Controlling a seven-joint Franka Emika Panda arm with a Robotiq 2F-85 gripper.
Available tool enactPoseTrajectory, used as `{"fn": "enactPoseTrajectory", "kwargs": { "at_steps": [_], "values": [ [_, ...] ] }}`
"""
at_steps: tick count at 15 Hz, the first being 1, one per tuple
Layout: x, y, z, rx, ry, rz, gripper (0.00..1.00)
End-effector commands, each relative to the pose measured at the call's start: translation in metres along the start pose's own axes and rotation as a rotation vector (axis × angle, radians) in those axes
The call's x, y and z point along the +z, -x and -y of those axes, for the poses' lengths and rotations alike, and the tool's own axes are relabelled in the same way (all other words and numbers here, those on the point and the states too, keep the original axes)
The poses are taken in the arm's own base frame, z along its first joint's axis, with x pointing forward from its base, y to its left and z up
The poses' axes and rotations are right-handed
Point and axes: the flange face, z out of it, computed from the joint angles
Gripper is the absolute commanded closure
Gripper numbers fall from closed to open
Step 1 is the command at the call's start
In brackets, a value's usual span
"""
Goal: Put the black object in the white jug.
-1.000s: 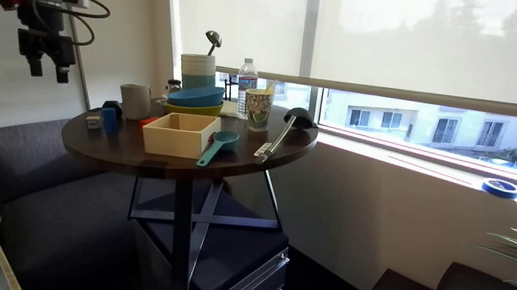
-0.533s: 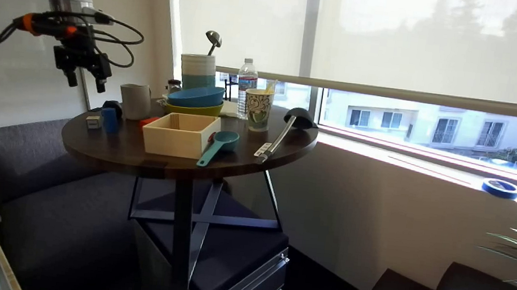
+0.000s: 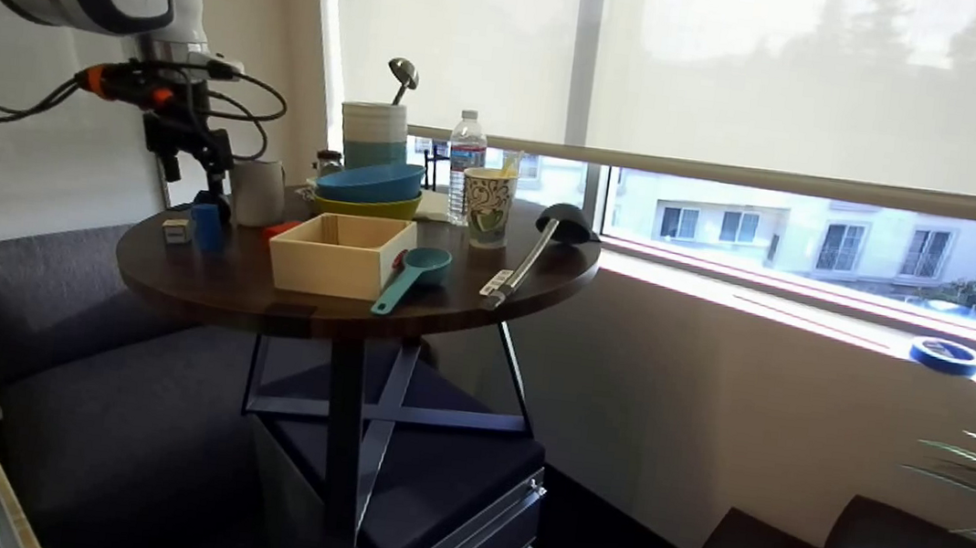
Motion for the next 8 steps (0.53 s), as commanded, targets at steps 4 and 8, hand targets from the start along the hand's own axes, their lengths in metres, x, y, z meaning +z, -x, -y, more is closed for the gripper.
{"fn": "enactPoseTrajectory", "kwargs": {
  "at_steps": [4,8],
  "values": [
    [0.0176,-0.0145,0.0071,0.163,-0.024,-0.004,0.00],
    [0.0203,-0.0160,0.0068,0.212,-0.021,-0.010,0.41]
  ]
}}
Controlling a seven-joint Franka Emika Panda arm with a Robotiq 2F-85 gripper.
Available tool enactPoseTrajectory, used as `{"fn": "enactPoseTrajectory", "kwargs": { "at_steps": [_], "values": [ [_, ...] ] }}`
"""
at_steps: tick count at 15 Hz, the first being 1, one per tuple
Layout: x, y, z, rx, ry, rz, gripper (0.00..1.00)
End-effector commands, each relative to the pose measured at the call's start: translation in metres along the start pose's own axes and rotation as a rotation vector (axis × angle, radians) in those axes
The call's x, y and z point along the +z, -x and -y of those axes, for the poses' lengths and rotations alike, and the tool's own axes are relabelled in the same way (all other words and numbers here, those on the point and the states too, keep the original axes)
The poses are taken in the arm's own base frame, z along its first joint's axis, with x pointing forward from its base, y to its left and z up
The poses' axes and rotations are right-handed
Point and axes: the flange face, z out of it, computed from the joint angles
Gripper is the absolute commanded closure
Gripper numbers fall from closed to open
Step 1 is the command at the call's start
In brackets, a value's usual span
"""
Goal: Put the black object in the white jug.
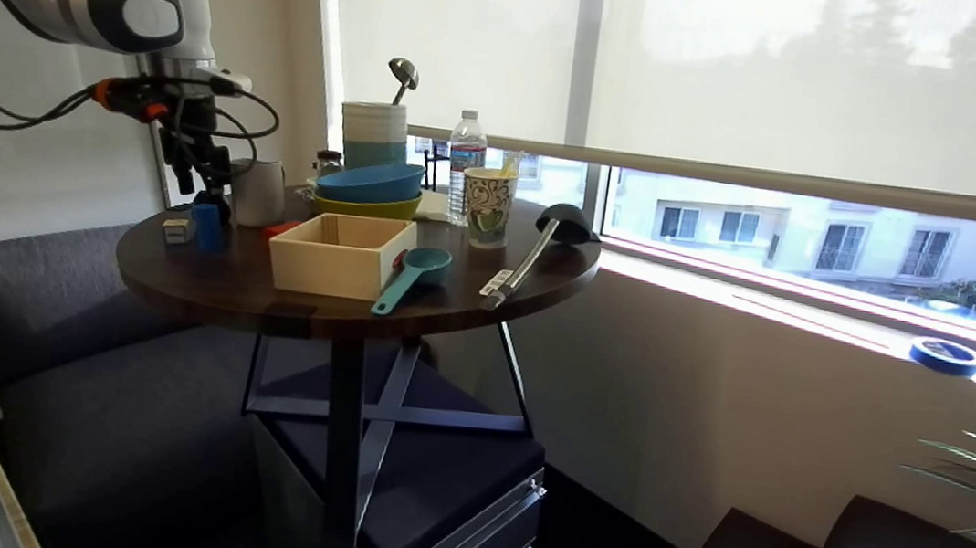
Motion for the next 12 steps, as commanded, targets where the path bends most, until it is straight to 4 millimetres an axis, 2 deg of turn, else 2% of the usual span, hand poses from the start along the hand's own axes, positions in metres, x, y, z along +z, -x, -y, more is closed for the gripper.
{"fn": "enactPoseTrajectory", "kwargs": {
  "at_steps": [1,8,12],
  "values": [
    [0.001,-0.004,0.005,0.060,-0.011,-0.012,0.48],
    [-0.017,0.004,0.008,0.123,-0.014,-0.041,0.96],
    [-0.039,0.012,0.021,0.096,0.000,-0.055,0.97]
  ]
}}
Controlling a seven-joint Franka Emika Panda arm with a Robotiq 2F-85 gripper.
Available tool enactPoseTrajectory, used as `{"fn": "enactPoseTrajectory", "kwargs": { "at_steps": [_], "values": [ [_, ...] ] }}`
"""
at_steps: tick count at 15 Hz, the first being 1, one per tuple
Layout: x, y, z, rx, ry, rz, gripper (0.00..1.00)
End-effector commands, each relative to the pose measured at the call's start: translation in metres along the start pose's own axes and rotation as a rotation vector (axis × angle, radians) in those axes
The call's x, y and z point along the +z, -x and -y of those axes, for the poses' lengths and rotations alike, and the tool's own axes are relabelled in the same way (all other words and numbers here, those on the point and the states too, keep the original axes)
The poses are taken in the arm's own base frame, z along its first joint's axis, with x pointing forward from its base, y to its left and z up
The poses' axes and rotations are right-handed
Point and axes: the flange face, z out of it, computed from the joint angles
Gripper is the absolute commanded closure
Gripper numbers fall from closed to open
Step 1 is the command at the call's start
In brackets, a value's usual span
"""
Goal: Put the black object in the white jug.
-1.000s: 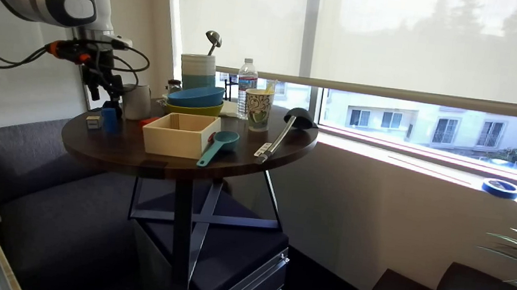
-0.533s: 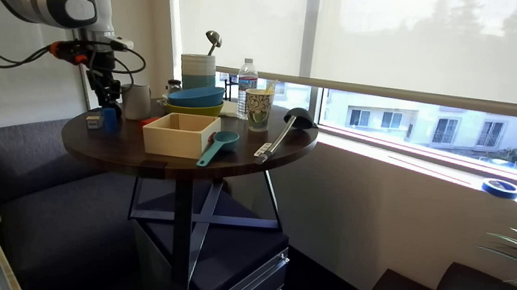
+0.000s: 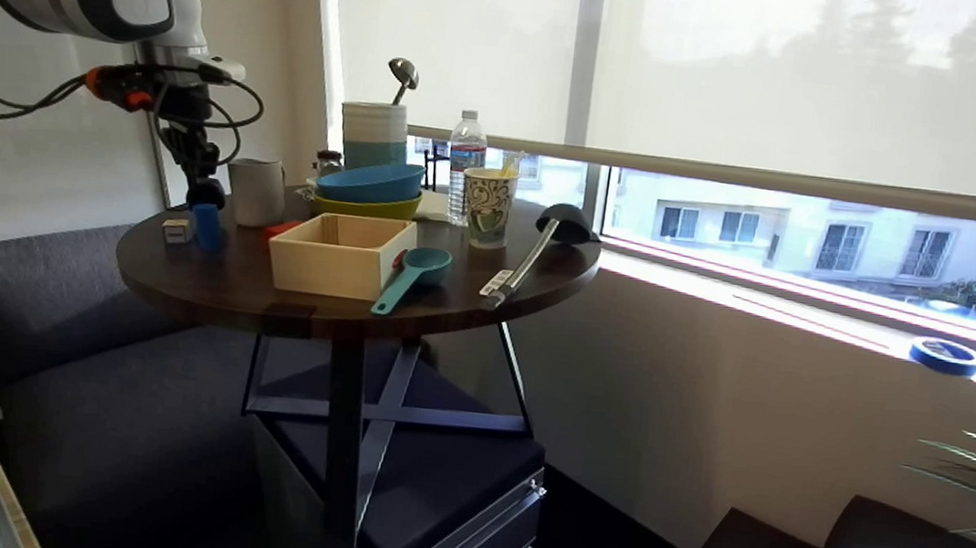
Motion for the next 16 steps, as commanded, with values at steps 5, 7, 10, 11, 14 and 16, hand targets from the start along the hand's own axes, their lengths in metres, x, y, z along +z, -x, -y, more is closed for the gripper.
{"fn": "enactPoseTrajectory", "kwargs": {
  "at_steps": [5,7,10,11,14,16],
  "values": [
    [-0.073,0.025,0.035,-0.033,0.057,-0.067,0.96],
    [-0.094,0.019,0.038,-0.007,0.073,-0.134,0.96],
    [-0.117,0.008,0.029,0.026,0.142,-0.238,0.96],
    [-0.122,0.003,0.025,0.034,0.164,-0.256,0.96],
    [-0.128,-0.010,0.010,0.063,0.213,-0.290,0.96],
    [-0.126,-0.018,0.003,0.069,0.231,-0.288,0.87]
  ]
}}
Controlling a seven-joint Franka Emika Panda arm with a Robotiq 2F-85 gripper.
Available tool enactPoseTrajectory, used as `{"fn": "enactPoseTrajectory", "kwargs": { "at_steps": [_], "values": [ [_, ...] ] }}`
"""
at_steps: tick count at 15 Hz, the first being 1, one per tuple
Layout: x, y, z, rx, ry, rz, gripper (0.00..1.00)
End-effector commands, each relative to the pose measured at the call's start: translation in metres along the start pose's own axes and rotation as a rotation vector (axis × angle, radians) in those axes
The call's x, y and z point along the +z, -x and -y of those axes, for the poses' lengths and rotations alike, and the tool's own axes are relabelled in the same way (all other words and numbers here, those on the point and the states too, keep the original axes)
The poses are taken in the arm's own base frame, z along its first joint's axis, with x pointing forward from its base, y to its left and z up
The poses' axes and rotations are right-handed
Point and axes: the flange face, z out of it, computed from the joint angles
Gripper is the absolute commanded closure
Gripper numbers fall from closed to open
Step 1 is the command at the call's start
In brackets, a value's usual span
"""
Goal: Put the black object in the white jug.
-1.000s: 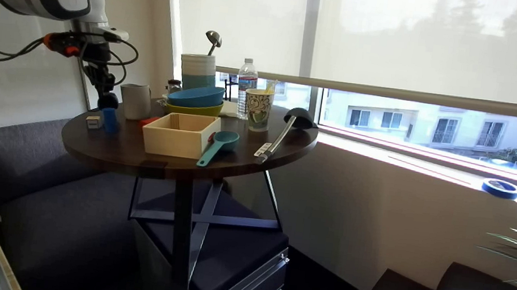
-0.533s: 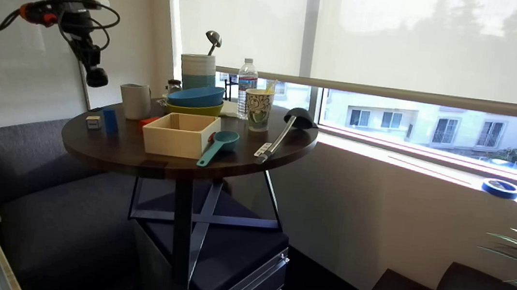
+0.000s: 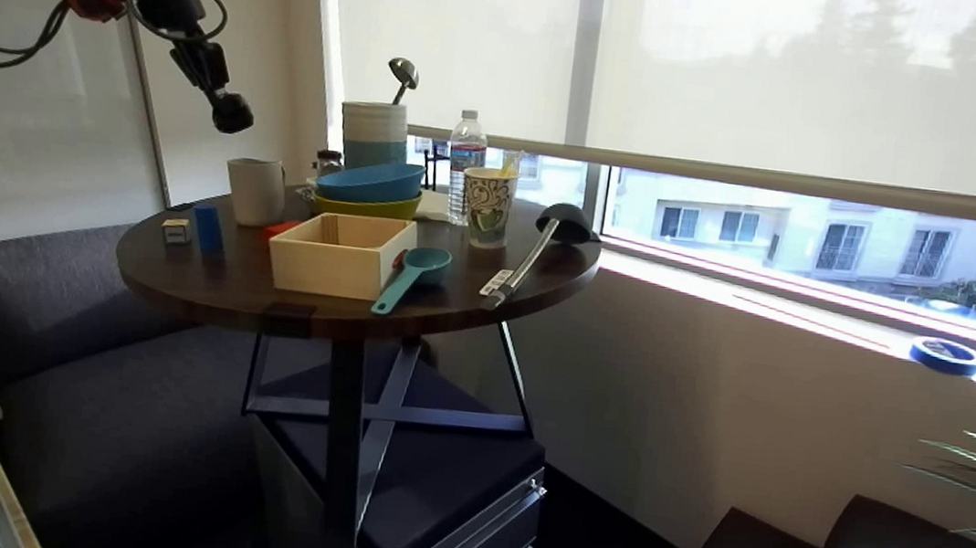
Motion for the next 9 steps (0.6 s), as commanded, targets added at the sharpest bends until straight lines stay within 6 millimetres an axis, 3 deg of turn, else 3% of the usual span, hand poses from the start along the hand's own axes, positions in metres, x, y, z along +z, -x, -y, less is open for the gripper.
{"fn": "enactPoseTrajectory", "kwargs": {
  "at_steps": [1,2,9],
  "values": [
    [0.0025,-0.0136,-0.0044,0.019,0.048,-0.016,0.59],
    [0.0041,-0.0147,-0.0051,0.015,0.045,-0.010,0.58],
    [0.0064,-0.0134,-0.0024,0.009,0.043,0.004,0.10]
  ]
}}
